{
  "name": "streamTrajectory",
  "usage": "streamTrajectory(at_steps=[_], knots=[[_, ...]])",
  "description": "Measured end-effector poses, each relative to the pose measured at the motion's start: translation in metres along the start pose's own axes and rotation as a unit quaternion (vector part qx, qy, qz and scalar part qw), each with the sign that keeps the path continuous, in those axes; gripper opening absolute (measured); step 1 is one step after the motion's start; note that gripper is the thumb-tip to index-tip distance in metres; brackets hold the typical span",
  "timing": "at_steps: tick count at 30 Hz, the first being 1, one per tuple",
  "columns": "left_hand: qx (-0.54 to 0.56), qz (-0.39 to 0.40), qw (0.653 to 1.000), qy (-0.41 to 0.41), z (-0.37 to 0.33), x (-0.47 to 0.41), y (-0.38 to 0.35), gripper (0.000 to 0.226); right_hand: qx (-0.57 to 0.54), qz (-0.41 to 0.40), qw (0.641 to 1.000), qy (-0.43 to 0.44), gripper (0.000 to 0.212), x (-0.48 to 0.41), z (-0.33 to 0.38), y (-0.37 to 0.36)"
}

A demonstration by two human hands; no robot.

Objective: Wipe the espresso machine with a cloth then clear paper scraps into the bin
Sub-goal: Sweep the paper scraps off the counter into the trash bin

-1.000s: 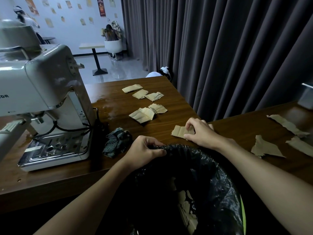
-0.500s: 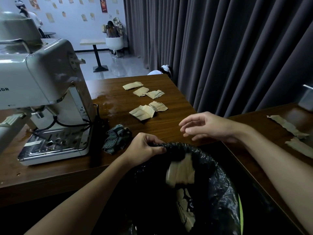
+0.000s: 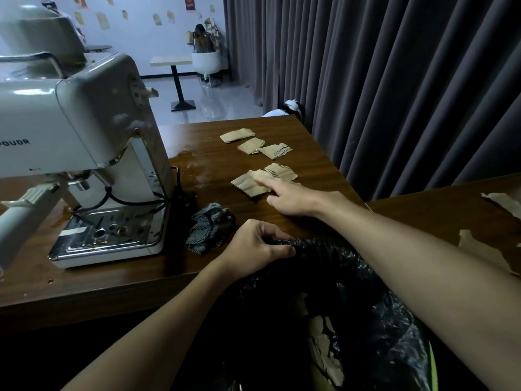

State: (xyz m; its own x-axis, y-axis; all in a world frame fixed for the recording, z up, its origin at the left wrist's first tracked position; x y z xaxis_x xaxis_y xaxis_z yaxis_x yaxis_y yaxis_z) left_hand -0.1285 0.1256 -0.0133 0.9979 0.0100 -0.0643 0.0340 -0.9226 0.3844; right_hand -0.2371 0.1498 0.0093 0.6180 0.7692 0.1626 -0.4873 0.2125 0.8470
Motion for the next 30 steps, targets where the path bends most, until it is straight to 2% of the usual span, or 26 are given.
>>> streamTrajectory(at_steps=[2,5,9,14,15,20,21,23,25,27,30], knots=[[-0.005,-0.002,1.000,-0.003,0.000,0.000,0.000,0.013,0.069,0.026,0.997,-0.004,0.059,-0.006,-0.002,-0.007],[-0.009,-0.012,1.000,-0.015,-0.002,0.000,0.001,0.024,0.091,-0.034,0.995,0.005,0.049,-0.004,0.000,0.006],[-0.009,-0.014,1.000,-0.009,-0.001,0.000,0.001,0.008,0.169,-0.037,0.984,0.037,0.029,0.006,0.001,0.011],[0.010,-0.002,1.000,-0.011,-0.003,0.000,-0.001,0.011,0.147,-0.087,0.984,0.039,0.006,0.018,-0.007,0.021],[0.016,-0.001,1.000,-0.012,-0.004,0.001,-0.001,0.013,0.139,-0.088,0.986,0.037,0.012,0.020,-0.010,0.021],[0.025,0.005,1.000,-0.009,-0.003,0.001,-0.002,0.020,0.013,-0.119,0.993,-0.007,0.043,0.027,-0.025,0.028],[0.024,0.003,1.000,-0.009,-0.002,0.001,-0.002,0.020,-0.015,-0.134,0.991,-0.016,0.041,0.029,-0.029,0.032],[0.027,-0.003,1.000,-0.008,-0.001,0.000,-0.001,0.016,-0.031,-0.155,0.987,-0.028,0.022,0.035,-0.037,0.040],[0.029,-0.001,1.000,-0.009,-0.001,0.000,-0.002,0.013,-0.050,-0.144,0.987,-0.048,0.017,0.043,-0.049,0.044],[0.024,-0.004,1.000,-0.011,0.000,0.000,-0.002,0.013,-0.141,-0.119,0.980,-0.069,0.014,0.053,-0.061,0.044],[0.015,-0.009,1.000,-0.007,0.002,-0.002,-0.001,0.007,-0.289,-0.138,0.945,-0.061,0.011,0.074,-0.071,0.060]])
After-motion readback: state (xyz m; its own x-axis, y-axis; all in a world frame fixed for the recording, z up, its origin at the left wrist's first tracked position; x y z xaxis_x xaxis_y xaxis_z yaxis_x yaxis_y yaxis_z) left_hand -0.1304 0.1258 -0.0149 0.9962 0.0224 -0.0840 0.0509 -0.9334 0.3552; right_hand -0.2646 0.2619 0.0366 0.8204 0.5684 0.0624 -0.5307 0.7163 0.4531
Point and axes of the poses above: each hand's wrist, its own x-axis away from the middle knuckle, its own y-axis out of the back of the hand, z = x × y, the point moved 9 cm from there along -x, towards the middle knuckle, and after that the axes turned 1 degree about -z, right-handed, at the moved point
